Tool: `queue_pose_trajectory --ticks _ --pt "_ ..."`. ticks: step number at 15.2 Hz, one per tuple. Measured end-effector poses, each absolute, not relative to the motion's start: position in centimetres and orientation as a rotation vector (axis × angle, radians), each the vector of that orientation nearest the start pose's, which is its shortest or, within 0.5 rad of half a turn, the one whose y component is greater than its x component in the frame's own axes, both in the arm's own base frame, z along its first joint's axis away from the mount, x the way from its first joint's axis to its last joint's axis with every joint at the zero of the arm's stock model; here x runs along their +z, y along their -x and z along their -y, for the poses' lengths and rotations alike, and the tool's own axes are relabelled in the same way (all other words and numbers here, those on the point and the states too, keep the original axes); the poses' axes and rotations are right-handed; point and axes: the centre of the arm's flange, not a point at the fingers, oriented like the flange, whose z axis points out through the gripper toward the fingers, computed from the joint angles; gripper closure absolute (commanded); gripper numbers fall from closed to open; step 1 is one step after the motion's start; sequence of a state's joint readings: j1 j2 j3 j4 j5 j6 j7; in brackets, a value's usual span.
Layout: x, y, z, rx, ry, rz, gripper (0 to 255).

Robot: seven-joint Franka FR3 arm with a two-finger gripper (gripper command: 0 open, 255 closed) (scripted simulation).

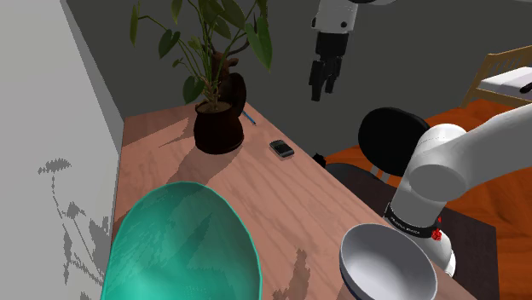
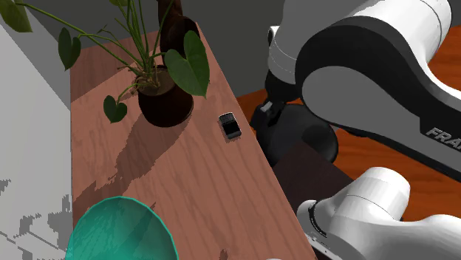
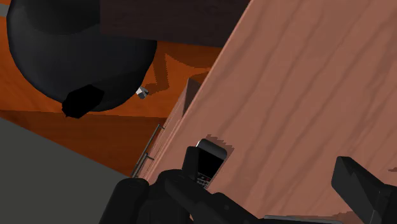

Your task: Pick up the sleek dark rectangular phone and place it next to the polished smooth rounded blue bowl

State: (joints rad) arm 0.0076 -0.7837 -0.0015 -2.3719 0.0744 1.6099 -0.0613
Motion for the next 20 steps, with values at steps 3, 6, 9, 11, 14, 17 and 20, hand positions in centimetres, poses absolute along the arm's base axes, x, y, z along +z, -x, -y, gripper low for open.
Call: queue_pose_trajectory --ticks 3,6,9,11,14,17,20 --pt "57.3 -31.8 -1.2 -0.034 3.074 0.071 0" --pt "54.2 -34.1 -1.8 -0.031 3.094 0.001 0" --pt "51.4 -36.5 -2.0 -0.031 3.113 -0.074 0" --pt "49.0 -37.7 -2.2 -0.029 3.125 -0.125 0" --pt "45.5 -39.9 -2.6 -0.029 3.141 -0.203 0" --pt "42.8 -42.1 -2.3 -0.029 3.156 -0.282 0" --pt "39.5 -44.7 -1.8 -0.028 3.169 -0.361 0"
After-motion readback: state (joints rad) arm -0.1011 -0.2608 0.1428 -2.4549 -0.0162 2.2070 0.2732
